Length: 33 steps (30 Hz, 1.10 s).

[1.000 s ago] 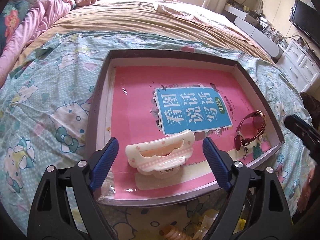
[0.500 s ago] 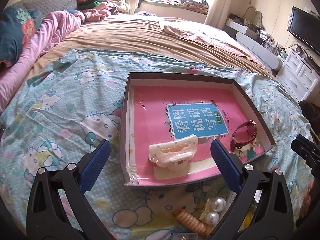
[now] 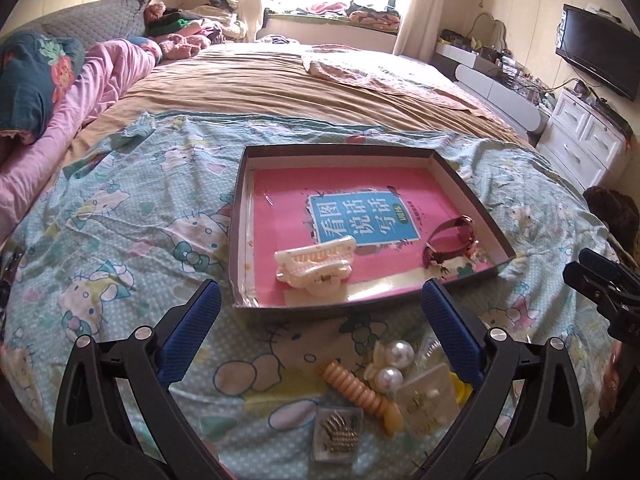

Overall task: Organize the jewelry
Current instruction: 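Withdraw both tools from the tray back toward the remaining jewelry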

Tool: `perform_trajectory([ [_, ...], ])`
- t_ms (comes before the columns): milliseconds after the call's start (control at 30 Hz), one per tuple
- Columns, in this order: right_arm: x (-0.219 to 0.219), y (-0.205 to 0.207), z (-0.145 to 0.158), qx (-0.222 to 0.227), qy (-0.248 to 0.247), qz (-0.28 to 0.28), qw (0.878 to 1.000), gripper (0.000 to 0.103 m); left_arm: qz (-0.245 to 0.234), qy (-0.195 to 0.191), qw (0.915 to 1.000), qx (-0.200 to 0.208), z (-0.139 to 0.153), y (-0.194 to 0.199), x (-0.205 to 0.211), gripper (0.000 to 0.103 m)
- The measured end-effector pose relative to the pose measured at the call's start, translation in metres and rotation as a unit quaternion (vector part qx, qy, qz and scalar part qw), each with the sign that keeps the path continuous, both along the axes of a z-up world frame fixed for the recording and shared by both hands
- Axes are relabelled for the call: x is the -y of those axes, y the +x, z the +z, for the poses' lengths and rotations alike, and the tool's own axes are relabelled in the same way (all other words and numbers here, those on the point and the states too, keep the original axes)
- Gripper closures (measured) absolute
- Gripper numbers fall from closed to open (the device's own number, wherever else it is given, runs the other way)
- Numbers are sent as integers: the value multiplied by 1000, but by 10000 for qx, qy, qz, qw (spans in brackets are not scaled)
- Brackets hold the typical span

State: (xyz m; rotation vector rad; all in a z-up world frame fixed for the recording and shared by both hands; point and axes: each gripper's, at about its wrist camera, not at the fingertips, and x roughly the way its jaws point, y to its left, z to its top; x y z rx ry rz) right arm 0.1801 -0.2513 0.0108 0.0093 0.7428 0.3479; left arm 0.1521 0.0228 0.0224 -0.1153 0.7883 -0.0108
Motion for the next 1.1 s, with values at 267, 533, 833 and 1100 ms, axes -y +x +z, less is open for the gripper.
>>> perform_trajectory([
  [267,-1,-17,6,91,-39,103,9999,16,-73,16,9999,-77,1,-20,8,9],
  [533,1,-30,7,94,-30,145,9998,16,-25,141,9998,-144,-2,-35,9,9],
  [833,4,-43,3,39,-84,229,9997,16,11,77,9995,-316,-8,-53,5,9],
  [1100,6,-48,-9,-105,-66,289,9995,16,66,51,9986,-519,-18,-63,1,9],
])
